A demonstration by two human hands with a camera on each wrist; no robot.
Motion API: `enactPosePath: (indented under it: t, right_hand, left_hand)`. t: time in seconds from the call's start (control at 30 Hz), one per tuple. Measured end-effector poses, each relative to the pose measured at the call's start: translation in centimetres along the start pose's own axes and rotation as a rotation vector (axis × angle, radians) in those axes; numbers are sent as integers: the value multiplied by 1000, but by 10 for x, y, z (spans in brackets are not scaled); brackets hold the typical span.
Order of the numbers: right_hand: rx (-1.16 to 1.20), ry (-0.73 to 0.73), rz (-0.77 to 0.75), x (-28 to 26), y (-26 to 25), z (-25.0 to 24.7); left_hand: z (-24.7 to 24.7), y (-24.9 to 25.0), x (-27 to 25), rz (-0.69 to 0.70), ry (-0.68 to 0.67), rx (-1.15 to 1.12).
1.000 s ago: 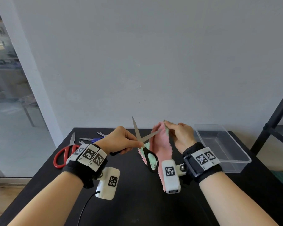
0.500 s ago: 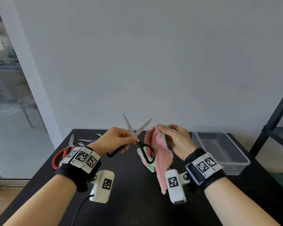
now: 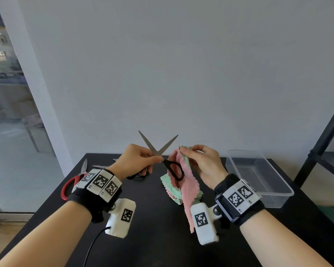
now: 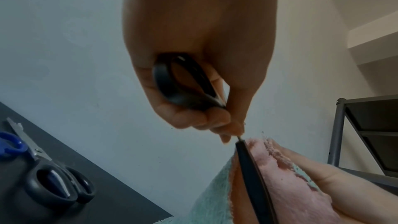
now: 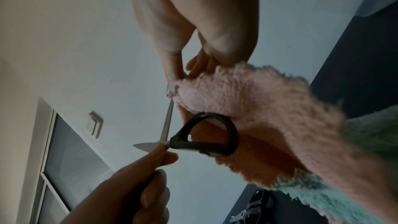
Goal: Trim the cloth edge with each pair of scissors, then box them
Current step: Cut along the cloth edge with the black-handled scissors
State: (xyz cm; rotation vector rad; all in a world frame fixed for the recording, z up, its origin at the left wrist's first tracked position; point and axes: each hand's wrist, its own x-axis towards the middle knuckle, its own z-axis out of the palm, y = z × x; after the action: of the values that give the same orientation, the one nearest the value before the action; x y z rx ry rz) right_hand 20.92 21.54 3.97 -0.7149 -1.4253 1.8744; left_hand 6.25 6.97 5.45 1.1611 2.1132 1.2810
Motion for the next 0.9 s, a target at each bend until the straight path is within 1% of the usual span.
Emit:
enactPosePath:
  t: [0.1, 0.2, 0.3, 0.4, 0.53, 0.67, 0.73, 0.77, 0.9]
  right_hand:
    - [61, 58, -10, 3, -4, -7]
    - [136, 118, 11, 7, -7, -18]
    - [127, 37, 52, 4, -6, -20]
    - [41, -74, 69, -3, -3, -10]
    - [-66, -122, 91, -5, 1, -1]
    - [-92, -148, 107, -5, 3, -1]
    - [-106, -121, 96, -5, 4, -2]
    - [-119, -85, 84, -4, 5, -1]
    - [-107, 142, 12, 4, 10, -3]
  left_hand:
    - [-3, -1, -1, -10, -54, 24]
    - [-5, -2, -5, -21, -61, 32]
    - [-4, -1, -6, -20, -66, 60]
    - [2, 3, -3, -34, -79, 68]
    - [8, 8, -1, -27, -103, 90]
    - [8, 6, 1, -13, -155, 129]
    - [8, 8, -1, 1, -190, 143]
    - [9, 9, -2, 12, -188, 145]
    - [10, 10, -3, 41, -95, 103]
